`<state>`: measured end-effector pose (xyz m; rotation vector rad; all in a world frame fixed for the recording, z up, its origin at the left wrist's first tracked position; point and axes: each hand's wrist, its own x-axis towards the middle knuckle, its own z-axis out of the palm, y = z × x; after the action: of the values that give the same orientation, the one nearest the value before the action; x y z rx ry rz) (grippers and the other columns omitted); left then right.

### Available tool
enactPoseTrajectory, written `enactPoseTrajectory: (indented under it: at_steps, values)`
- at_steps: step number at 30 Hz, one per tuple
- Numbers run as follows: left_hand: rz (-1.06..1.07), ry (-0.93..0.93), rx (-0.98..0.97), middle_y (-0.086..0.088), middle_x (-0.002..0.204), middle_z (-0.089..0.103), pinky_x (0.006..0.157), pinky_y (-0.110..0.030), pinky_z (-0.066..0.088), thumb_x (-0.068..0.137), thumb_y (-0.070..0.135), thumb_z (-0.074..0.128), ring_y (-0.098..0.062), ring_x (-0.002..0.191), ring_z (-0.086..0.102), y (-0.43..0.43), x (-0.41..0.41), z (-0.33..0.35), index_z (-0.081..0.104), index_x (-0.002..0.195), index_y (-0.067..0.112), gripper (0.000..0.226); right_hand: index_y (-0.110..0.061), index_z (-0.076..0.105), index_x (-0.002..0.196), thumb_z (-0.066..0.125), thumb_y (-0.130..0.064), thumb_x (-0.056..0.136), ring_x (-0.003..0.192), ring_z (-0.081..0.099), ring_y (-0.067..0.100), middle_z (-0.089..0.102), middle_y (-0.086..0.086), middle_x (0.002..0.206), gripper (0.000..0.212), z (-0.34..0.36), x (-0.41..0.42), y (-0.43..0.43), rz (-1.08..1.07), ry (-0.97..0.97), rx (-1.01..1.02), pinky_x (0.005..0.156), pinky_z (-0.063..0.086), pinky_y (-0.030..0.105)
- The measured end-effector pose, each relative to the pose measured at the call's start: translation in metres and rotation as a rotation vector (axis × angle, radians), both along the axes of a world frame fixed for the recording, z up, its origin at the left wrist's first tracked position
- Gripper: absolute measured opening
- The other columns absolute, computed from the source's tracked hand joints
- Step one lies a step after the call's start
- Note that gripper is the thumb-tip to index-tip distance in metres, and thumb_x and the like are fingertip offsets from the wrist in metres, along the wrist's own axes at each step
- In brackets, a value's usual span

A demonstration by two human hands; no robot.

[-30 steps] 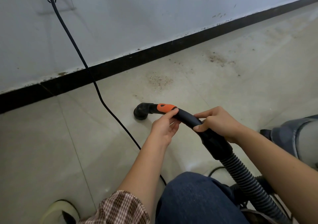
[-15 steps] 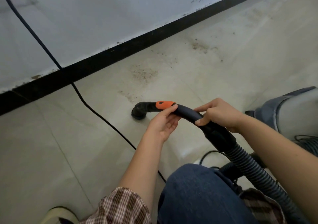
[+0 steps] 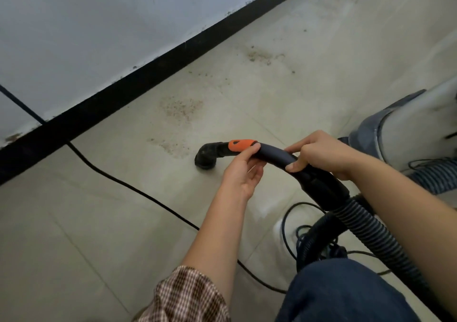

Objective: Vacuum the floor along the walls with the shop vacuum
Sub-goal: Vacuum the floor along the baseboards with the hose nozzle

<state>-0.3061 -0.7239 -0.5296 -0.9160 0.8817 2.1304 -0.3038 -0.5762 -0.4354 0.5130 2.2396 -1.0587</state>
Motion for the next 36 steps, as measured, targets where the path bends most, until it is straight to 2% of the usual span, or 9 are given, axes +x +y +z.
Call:
enactPoseTrajectory:
  at_steps: [6, 9, 13, 18, 24, 27, 29, 32, 36]
  values:
    - [-0.017, 0.044, 0.028, -0.003, 0.091, 0.07, 0.081, -0.021, 0.049, 0.088, 0.018, 0.07, -0.013, 0.086, 0.066, 0.017, 0.009, 0.003, 0.062, 0.124, 0.009, 0.038, -0.028, 0.075, 0.087, 0.074, 0.0, 0.073, 0.059, 0.07, 0.013, 0.075, -0.002, 0.069, 0.032, 0.0, 0.015, 0.013, -0.033, 0.031, 0.059, 0.048, 0.053, 0.019]
    - [-0.044, 0.063, 0.04, -0.003, 0.095, 0.069, 0.08, -0.021, 0.049, 0.089, 0.019, 0.07, -0.013, 0.087, 0.066, 0.02, 0.017, 0.002, 0.06, 0.127, 0.009, 0.041, -0.02, 0.079, 0.093, 0.075, -0.001, 0.072, 0.071, 0.073, 0.024, 0.076, 0.006, 0.079, 0.029, -0.001, 0.027, 0.016, -0.07, 0.066, 0.081, 0.061, 0.061, 0.03]
    - [-0.088, 0.077, 0.039, -0.004, 0.1, 0.068, 0.081, -0.021, 0.049, 0.09, 0.019, 0.068, -0.013, 0.088, 0.065, 0.02, 0.028, 0.005, 0.06, 0.128, 0.009, 0.041, -0.006, 0.077, 0.098, 0.075, -0.003, 0.071, 0.087, 0.071, 0.036, 0.075, 0.019, 0.093, 0.027, -0.001, 0.043, 0.013, -0.08, 0.083, 0.11, 0.079, 0.06, 0.044]
    - [-0.143, 0.068, 0.053, -0.006, 0.099, 0.068, 0.09, -0.025, 0.049, 0.089, 0.018, 0.069, -0.015, 0.089, 0.065, 0.027, 0.045, 0.005, 0.059, 0.127, 0.007, 0.041, 0.001, 0.074, 0.101, 0.075, -0.005, 0.07, 0.097, 0.068, 0.04, 0.073, 0.021, 0.099, 0.031, -0.004, 0.065, 0.021, -0.1, 0.08, 0.172, 0.089, 0.056, 0.049]
    - [-0.132, 0.042, 0.073, -0.007, 0.1, 0.069, 0.079, -0.022, 0.051, 0.088, 0.017, 0.07, -0.017, 0.09, 0.066, 0.037, 0.06, 0.009, 0.059, 0.127, 0.006, 0.043, -0.016, 0.08, 0.085, 0.075, -0.002, 0.07, 0.083, 0.072, 0.033, 0.076, 0.013, 0.087, 0.021, -0.003, 0.08, 0.033, -0.111, 0.097, 0.149, 0.077, 0.061, 0.041]
    - [-0.102, 0.038, 0.069, -0.008, 0.101, 0.069, 0.076, -0.022, 0.052, 0.087, 0.016, 0.07, -0.018, 0.091, 0.066, 0.032, 0.064, 0.008, 0.058, 0.128, 0.005, 0.044, -0.024, 0.077, 0.077, 0.075, 0.0, 0.071, 0.083, 0.072, 0.031, 0.076, 0.012, 0.088, 0.025, -0.002, 0.083, 0.028, -0.098, 0.106, 0.127, 0.075, 0.062, 0.039]
    - [-0.09, 0.037, 0.06, -0.008, 0.101, 0.069, 0.076, -0.022, 0.051, 0.087, 0.016, 0.07, -0.018, 0.09, 0.066, 0.027, 0.066, 0.007, 0.057, 0.129, 0.005, 0.045, -0.018, 0.079, 0.083, 0.075, 0.0, 0.071, 0.077, 0.071, 0.026, 0.075, 0.012, 0.088, 0.023, -0.004, 0.083, 0.024, -0.081, 0.107, 0.13, 0.073, 0.06, 0.037]
    - [-0.072, 0.037, 0.043, -0.007, 0.1, 0.068, 0.077, -0.021, 0.05, 0.088, 0.016, 0.069, -0.017, 0.088, 0.065, 0.021, 0.067, 0.004, 0.057, 0.13, 0.005, 0.045, -0.009, 0.079, 0.097, 0.074, -0.001, 0.072, 0.056, 0.063, 0.014, 0.071, 0.006, 0.075, 0.027, -0.005, 0.082, 0.017, -0.042, 0.094, 0.143, 0.063, 0.058, 0.03]
    - [-0.053, 0.044, 0.041, -0.006, 0.101, 0.067, 0.077, -0.021, 0.049, 0.089, 0.017, 0.067, -0.015, 0.091, 0.064, 0.012, 0.063, 0.003, 0.057, 0.13, 0.005, 0.044, -0.007, 0.078, 0.098, 0.073, 0.0, 0.072, 0.046, 0.059, 0.01, 0.066, 0.003, 0.065, 0.027, -0.007, 0.076, 0.008, -0.039, 0.091, 0.131, 0.05, 0.051, 0.021]
